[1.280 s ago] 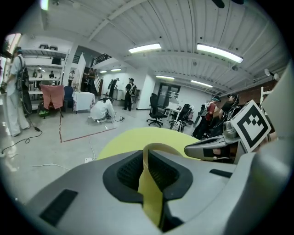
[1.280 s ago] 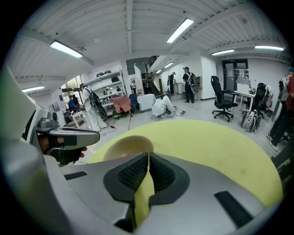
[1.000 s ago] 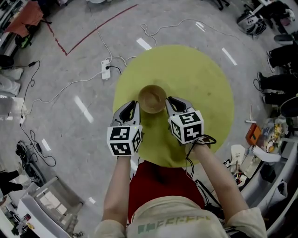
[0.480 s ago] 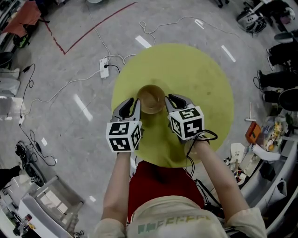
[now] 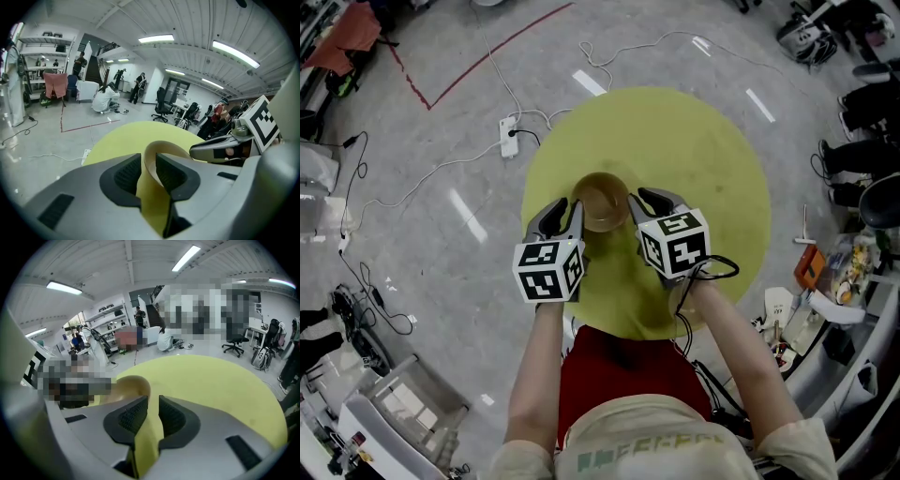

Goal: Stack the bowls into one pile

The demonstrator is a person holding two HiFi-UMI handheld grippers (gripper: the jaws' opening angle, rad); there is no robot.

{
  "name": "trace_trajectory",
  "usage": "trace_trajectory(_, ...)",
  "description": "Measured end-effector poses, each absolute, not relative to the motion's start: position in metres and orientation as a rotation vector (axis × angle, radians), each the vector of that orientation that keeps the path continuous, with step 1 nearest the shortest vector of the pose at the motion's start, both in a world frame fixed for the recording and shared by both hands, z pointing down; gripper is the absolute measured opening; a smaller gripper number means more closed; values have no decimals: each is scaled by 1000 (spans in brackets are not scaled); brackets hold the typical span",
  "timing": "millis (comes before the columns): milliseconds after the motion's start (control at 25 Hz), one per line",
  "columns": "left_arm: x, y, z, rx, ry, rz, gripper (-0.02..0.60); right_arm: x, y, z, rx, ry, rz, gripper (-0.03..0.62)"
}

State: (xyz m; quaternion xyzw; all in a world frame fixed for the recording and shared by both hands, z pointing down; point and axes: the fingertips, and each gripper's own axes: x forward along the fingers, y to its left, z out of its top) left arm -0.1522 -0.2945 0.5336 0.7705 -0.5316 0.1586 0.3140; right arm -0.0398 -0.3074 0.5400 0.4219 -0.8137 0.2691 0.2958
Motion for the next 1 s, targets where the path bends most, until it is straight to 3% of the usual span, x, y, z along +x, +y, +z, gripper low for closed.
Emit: trace_trajectory(1000,-150,-296,548,1977,-1402,468,89,-49,-308,551,1017,-2114,783,69)
